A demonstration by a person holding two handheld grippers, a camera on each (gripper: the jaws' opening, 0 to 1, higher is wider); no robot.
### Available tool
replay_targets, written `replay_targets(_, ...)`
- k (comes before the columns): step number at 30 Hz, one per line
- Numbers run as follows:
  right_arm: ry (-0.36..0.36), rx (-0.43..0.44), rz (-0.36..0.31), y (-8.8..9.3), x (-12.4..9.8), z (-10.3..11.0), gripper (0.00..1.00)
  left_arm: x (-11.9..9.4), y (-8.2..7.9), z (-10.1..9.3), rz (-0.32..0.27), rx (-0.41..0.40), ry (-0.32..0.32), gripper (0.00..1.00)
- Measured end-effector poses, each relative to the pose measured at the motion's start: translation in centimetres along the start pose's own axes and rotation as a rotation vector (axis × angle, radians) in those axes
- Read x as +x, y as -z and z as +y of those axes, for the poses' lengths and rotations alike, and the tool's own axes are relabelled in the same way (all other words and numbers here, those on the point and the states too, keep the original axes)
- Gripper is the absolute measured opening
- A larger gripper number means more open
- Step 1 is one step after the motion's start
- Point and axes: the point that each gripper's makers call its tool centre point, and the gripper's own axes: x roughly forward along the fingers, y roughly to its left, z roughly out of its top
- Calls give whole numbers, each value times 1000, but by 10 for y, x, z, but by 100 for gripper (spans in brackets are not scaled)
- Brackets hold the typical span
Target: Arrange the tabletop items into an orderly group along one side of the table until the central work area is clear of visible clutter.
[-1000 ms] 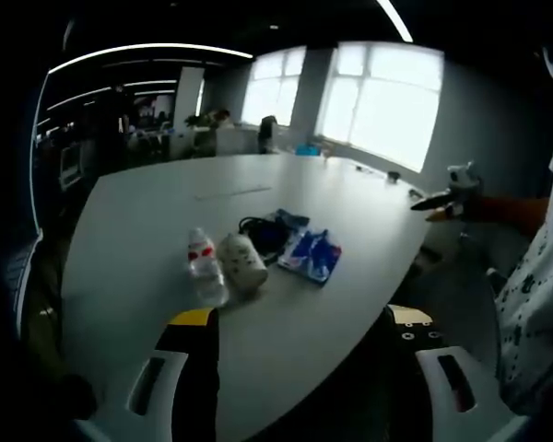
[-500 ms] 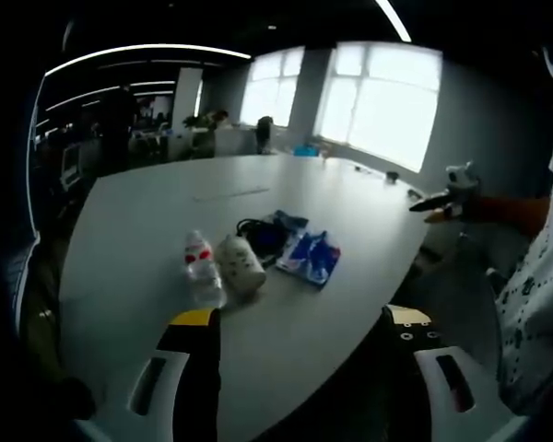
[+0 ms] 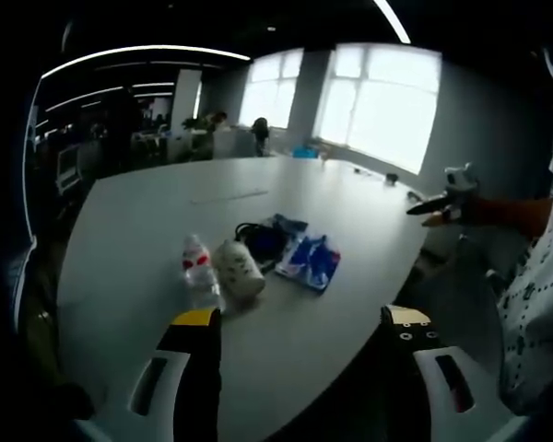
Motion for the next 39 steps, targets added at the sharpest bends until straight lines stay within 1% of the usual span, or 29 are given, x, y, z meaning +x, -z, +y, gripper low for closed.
replay_targets(10,-17,-11,-1,-5,9,2,49,10,-6,-1,-7,9,8,66)
replay_targets(20,-19,-21,4,-9,14,-1,49,18,-10,-2,-7,14,26,66)
replay_targets(30,-28,-23,9,-9,21,-1,49,29,-18,-7,-9,28,46,65)
replay_targets(39,-38,-32,2,-14,27,-3,48,38,-22,-9,-2,40,62,64)
